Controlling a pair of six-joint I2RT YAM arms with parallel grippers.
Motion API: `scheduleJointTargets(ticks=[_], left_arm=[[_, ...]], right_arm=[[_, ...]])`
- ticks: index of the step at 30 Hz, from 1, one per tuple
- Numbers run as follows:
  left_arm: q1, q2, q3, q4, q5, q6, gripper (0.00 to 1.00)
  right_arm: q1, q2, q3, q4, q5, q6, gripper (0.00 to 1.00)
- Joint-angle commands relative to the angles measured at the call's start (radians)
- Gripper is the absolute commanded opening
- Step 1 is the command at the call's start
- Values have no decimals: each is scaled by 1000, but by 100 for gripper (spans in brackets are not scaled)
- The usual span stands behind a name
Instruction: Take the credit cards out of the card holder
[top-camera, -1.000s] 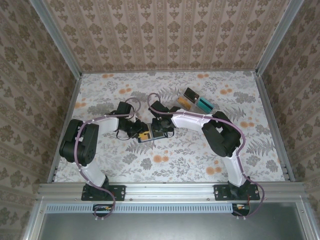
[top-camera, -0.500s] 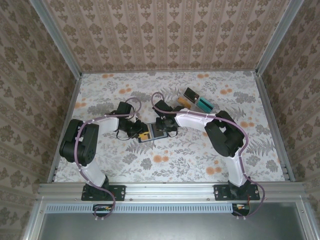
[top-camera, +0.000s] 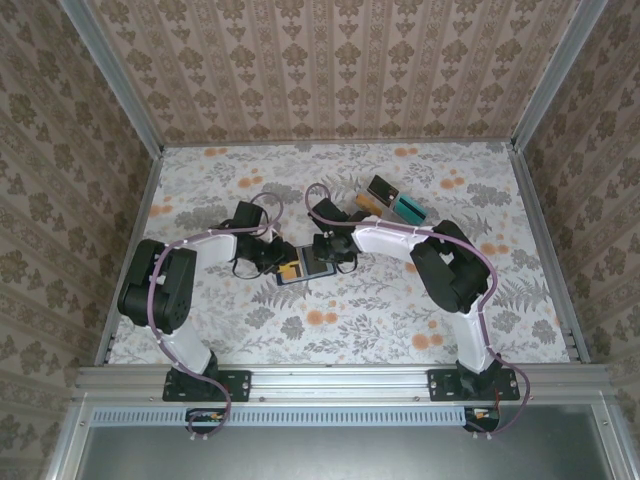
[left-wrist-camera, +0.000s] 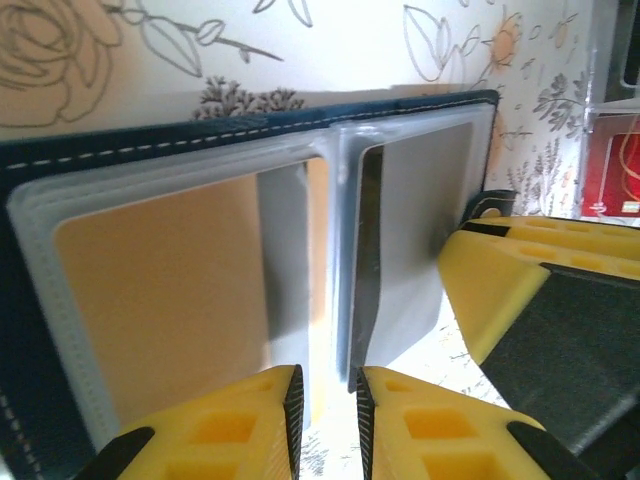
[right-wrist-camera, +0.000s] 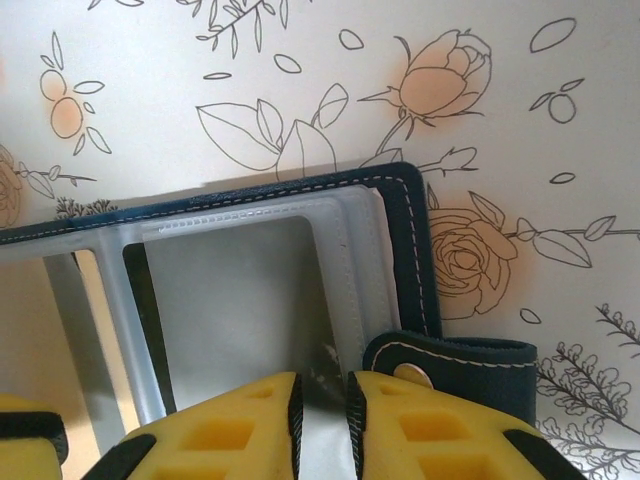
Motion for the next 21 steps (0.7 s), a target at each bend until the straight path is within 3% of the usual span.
scheduleJointTargets(ticks=[1,21], left_arm=[[-9,-3,37,39,37,-27,24],[-19,98,97,-46,3,-33,29]], right_arm=[[-10,26,-42,-16,-34,-2,24],[-32,30,-76,45,-111,12,24]])
